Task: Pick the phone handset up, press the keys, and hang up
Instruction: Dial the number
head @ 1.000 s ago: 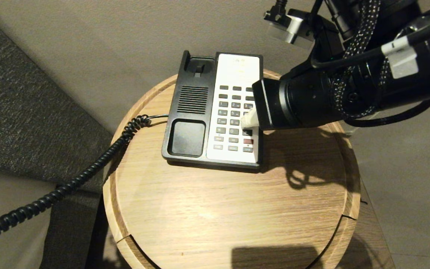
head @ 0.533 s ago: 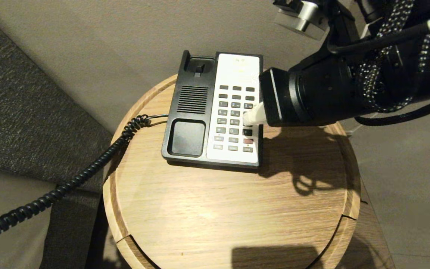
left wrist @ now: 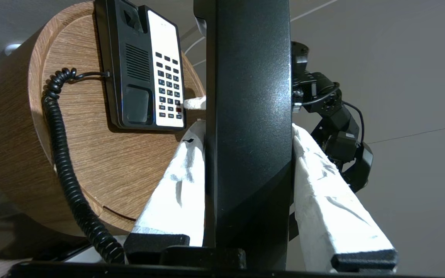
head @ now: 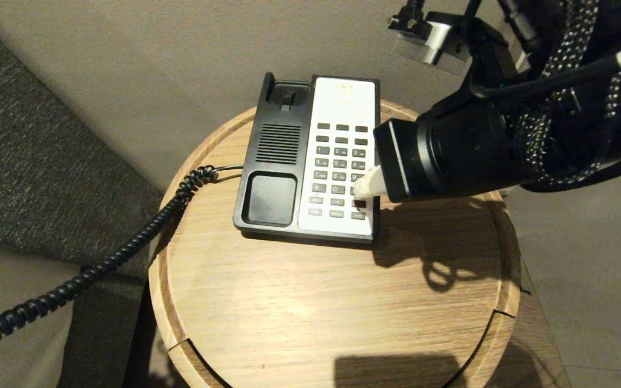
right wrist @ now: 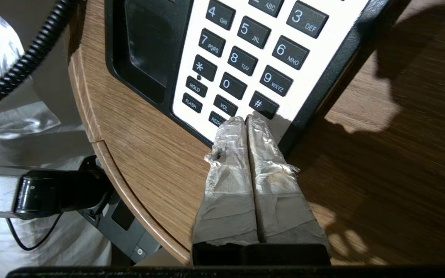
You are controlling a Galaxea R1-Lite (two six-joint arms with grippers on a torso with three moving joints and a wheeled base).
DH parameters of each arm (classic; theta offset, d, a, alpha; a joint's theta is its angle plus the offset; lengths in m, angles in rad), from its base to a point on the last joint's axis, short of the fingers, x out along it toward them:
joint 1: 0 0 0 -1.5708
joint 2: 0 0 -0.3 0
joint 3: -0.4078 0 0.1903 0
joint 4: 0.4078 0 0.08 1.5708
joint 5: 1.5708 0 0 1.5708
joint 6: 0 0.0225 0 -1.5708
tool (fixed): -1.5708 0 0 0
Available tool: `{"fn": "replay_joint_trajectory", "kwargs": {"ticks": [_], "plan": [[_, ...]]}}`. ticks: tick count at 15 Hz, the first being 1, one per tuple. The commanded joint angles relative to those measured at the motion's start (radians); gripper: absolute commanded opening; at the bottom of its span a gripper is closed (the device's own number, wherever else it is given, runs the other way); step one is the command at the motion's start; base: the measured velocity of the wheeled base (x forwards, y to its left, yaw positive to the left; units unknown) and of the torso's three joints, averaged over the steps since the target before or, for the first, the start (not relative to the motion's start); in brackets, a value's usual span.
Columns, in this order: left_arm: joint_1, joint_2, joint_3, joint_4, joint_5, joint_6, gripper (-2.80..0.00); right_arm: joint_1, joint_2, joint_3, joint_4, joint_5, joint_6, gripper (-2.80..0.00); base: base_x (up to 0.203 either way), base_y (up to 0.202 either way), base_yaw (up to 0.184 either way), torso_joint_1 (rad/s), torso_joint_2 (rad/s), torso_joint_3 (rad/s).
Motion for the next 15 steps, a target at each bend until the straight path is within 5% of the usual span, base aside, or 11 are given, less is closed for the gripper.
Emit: {"fn": "replay_joint_trajectory", "kwargs": {"ticks": [1,15], "plan": [[0.000,-0.001,-0.001,0.002,0.002,-0.004,-2.80,-0.001,0.015,-0.003,0.008,-0.002,0.002,-2.80,0.000,0.000,0.000,0.000,0.00,0.000],[-0.001,-0.009,0.014,0.000,0.002,-0.004,-2.80,0.000,0.009,-0.002,0.057,-0.007,0.002,-2.80,0.000,0.000,0.000,0.000,0.00,0.000]]}}
